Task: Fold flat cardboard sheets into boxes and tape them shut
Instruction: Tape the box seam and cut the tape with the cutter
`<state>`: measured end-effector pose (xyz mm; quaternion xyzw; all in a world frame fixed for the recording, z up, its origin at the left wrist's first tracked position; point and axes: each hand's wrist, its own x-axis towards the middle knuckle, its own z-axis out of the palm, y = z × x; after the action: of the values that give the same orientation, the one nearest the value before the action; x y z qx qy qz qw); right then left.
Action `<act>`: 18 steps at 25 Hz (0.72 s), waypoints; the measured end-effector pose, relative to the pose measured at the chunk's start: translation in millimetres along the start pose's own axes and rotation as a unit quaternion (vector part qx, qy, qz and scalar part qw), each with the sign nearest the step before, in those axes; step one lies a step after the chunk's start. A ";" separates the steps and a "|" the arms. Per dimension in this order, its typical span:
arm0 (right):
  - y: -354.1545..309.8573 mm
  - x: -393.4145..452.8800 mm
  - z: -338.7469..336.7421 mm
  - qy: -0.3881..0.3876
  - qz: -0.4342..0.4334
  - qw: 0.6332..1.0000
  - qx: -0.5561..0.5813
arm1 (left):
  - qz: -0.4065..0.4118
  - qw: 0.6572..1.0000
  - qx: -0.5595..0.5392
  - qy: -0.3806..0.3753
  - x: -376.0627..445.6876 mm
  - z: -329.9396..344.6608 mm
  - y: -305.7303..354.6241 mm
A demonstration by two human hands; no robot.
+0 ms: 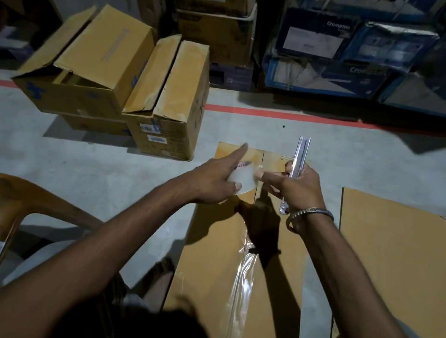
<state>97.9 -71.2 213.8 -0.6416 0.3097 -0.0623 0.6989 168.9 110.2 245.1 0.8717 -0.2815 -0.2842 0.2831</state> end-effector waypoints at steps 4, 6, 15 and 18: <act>-9.7 2.6 -18.2 -0.042 0.116 0.985 0.120 | 0.047 0.999 -0.016 -0.004 2.0 -11.4 -3.7; -9.1 4.9 -27.3 -0.074 0.151 0.976 0.138 | 0.062 0.996 -0.054 -0.018 1.2 -13.0 -1.1; -14.2 22.8 -62.7 -0.038 0.164 0.968 0.183 | 0.022 0.990 -0.131 0.040 0.5 -43.6 -28.5; -18.8 46.7 -70.9 -0.006 0.136 0.972 0.194 | 0.026 0.990 -0.125 0.052 17.5 -65.4 -36.9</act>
<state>104.7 -157.8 215.9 -0.4461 0.3724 -0.0215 0.8135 235.8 145.7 259.4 0.8354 -0.2515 -0.2639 0.4113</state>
